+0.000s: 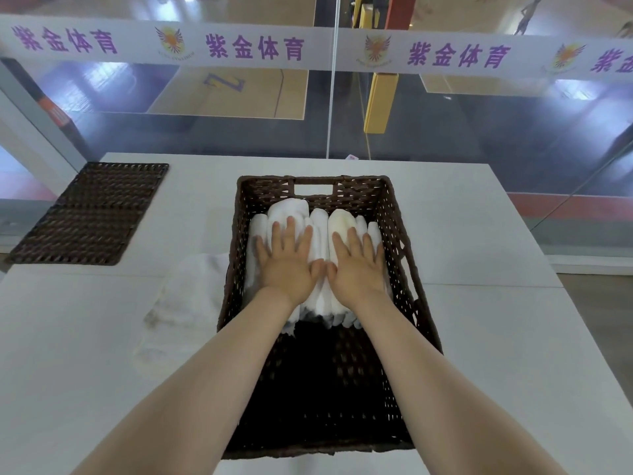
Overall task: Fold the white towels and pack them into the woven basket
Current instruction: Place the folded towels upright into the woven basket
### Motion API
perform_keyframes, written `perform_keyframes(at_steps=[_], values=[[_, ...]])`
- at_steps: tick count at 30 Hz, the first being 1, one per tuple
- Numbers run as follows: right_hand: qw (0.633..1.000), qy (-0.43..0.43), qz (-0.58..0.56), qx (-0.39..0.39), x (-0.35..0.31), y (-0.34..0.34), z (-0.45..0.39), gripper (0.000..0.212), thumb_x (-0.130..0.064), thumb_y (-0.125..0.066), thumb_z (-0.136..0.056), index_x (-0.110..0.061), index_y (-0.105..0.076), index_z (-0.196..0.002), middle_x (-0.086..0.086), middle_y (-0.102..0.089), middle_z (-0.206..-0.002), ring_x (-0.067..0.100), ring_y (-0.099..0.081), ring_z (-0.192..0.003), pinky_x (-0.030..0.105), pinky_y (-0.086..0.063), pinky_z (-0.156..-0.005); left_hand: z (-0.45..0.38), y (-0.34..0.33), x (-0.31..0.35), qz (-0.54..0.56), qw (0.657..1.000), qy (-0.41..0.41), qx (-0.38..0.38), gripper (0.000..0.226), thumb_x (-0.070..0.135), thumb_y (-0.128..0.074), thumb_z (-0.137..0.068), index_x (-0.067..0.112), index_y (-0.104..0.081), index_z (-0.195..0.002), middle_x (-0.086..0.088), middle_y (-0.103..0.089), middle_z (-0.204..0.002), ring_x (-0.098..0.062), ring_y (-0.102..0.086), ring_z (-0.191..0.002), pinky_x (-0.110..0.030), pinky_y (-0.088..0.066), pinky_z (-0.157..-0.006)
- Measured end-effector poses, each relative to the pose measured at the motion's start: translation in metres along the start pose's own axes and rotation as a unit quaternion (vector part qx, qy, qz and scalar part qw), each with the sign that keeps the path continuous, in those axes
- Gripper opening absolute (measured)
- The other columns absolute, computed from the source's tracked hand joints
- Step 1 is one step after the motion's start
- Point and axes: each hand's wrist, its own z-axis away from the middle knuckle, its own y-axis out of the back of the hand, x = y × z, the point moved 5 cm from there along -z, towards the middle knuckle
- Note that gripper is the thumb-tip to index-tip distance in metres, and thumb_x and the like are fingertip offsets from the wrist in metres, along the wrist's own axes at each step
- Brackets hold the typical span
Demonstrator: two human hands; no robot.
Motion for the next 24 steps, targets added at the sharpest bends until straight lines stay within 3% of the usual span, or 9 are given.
perform_keyframes(at_steps=[10, 13, 17, 20, 22, 24], values=[[0.998, 0.015, 0.031, -0.062, 0.005, 0.004, 0.001, 0.060, -0.046, -0.021, -0.103, -0.027, 0.000, -0.157, 0.006, 0.010, -0.164, 0.030, 0.008, -0.150, 0.051, 0.007, -0.120, -0.006, 0.001, 0.002, -0.035, 0.997, -0.021, -0.068, 0.071, 0.061, -0.014, -0.097, 0.031, 0.018, -0.152, -0.006, 0.026, -0.160, -0.031, 0.020, -0.147, -0.058, 0.002, -0.117], [0.999, 0.021, -0.014, -0.036, -0.001, 0.019, 0.004, 0.061, -0.046, -0.026, -0.102, -0.027, -0.006, -0.156, 0.007, 0.003, -0.165, 0.031, 0.003, -0.150, 0.051, 0.001, -0.121, -0.007, 0.023, 0.002, -0.010, 0.995, -0.017, -0.097, 0.072, 0.059, -0.023, -0.098, 0.029, 0.009, -0.155, -0.007, 0.018, -0.162, -0.032, 0.015, -0.148, -0.054, 0.004, -0.118], [0.995, 0.017, -0.094, 0.003, -0.015, 0.042, 0.018, 0.060, -0.046, -0.029, -0.102, -0.029, -0.011, -0.156, 0.007, -0.006, -0.165, 0.029, -0.001, -0.151, 0.049, -0.003, -0.121, 0.008, 0.063, -0.007, -0.037, 0.996, -0.077, 0.027, 0.068, 0.051, -0.036, -0.097, 0.026, -0.013, -0.155, -0.010, 0.000, -0.164, -0.032, 0.007, -0.149, -0.051, 0.003, -0.119], [0.976, 0.000, -0.216, 0.009, -0.026, 0.053, 0.039, 0.059, -0.043, -0.035, -0.102, -0.024, -0.019, -0.155, 0.006, -0.018, -0.163, 0.024, -0.013, -0.150, 0.044, -0.011, -0.122, 0.035, 0.086, -0.023, -0.020, 0.989, -0.108, 0.094, 0.066, 0.048, -0.037, -0.097, 0.026, -0.014, -0.155, -0.009, -0.002, -0.164, -0.030, 0.004, -0.150, -0.048, 0.004, -0.121], [0.957, -0.011, -0.290, 0.002, -0.040, 0.061, 0.056, 0.059, -0.041, -0.040, -0.102, -0.022, -0.021, -0.155, 0.003, -0.025, -0.161, 0.020, -0.024, -0.147, 0.038, -0.020, -0.120, 0.054, 0.097, -0.040, 0.031, 0.986, -0.109, 0.123, 0.065, 0.045, -0.037, -0.097, 0.027, -0.015, -0.155, -0.007, -0.004, -0.164, -0.028, 0.002, -0.150, -0.046, 0.004, -0.121], [0.934, -0.020, -0.356, -0.014, -0.061, 0.069, 0.076, 0.058, -0.039, -0.044, -0.101, -0.025, -0.023, -0.154, -0.004, -0.030, -0.158, 0.018, -0.047, -0.132, 0.026, -0.037, -0.106, 0.073, 0.101, -0.066, 0.102, 0.980, -0.094, 0.144, 0.064, 0.042, -0.039, -0.096, 0.028, -0.017, -0.154, -0.005, -0.007, -0.164, -0.026, -0.001, -0.150, -0.044, 0.002, -0.120]])
